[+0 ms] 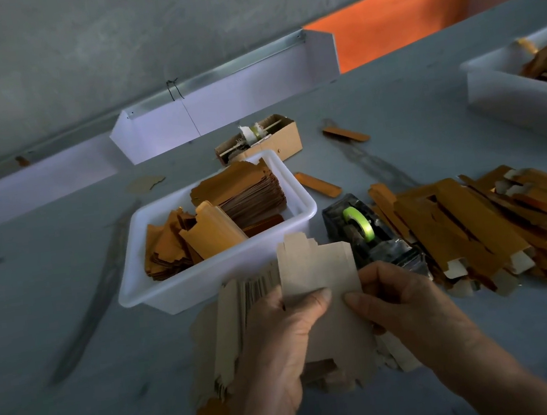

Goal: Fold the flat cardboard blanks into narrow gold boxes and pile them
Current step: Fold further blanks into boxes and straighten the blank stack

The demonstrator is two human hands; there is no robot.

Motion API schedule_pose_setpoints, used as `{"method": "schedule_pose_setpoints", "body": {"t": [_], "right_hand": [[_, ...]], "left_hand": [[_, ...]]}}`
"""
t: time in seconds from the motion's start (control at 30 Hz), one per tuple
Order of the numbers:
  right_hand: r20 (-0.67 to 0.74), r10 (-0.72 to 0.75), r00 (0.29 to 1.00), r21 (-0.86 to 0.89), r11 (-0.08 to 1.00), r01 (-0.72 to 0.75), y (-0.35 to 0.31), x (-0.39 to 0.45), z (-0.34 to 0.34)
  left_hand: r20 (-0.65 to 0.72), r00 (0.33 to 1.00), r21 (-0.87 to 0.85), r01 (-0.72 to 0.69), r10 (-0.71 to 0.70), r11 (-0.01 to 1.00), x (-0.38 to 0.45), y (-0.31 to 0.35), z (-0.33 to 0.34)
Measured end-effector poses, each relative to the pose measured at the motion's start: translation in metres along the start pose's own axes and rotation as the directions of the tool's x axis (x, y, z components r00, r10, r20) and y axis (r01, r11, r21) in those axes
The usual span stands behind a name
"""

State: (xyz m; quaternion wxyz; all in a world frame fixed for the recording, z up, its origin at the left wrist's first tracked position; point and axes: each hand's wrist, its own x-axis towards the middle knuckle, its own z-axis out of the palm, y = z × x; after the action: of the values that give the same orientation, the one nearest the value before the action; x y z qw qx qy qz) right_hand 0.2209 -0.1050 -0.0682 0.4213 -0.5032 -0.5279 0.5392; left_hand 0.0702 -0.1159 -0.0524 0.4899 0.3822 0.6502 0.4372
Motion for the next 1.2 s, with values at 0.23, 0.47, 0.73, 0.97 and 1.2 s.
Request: {"method": "schedule_pose_setpoints", "body": {"t": [0.23, 0.47, 0.73, 0.97, 1.2], "right_hand": [[-0.034, -0.057, 0.998, -0.048, 0.997, 0.055, -0.001, -0.008, 0.002], [-0.024, -0.204, 0.979, 0.065, 0.976, 0.206, -0.003, -0.021, 0.015], [-0.056, -0.126, 0.991, -0.003, 0.992, 0.126, 0.002, -0.016, 0.012], [-0.141, 0.072, 0.987, 0.064, 0.996, -0.064, 0.002, -0.014, 0.008], [-0.002, 0.150, 0.989, 0.287, 0.947, -0.143, -0.002, -0.014, 0.005]], "left_hand": [[-0.058, 0.997, 0.045, -0.045, 0.048, 0.998, -0.007, 0.003, 0.005], [-0.077, 0.992, 0.153, -0.084, 0.096, 0.985, -0.016, 0.008, 0.016], [0.153, 0.982, 0.190, -0.141, 0.113, 0.972, -0.023, 0.011, 0.010], [0.286, 0.958, 0.202, -0.068, 0.007, 0.977, -0.022, 0.013, 0.002], [0.208, 0.976, 0.274, -0.122, 0.065, 0.954, -0.023, 0.012, 0.006]]}}
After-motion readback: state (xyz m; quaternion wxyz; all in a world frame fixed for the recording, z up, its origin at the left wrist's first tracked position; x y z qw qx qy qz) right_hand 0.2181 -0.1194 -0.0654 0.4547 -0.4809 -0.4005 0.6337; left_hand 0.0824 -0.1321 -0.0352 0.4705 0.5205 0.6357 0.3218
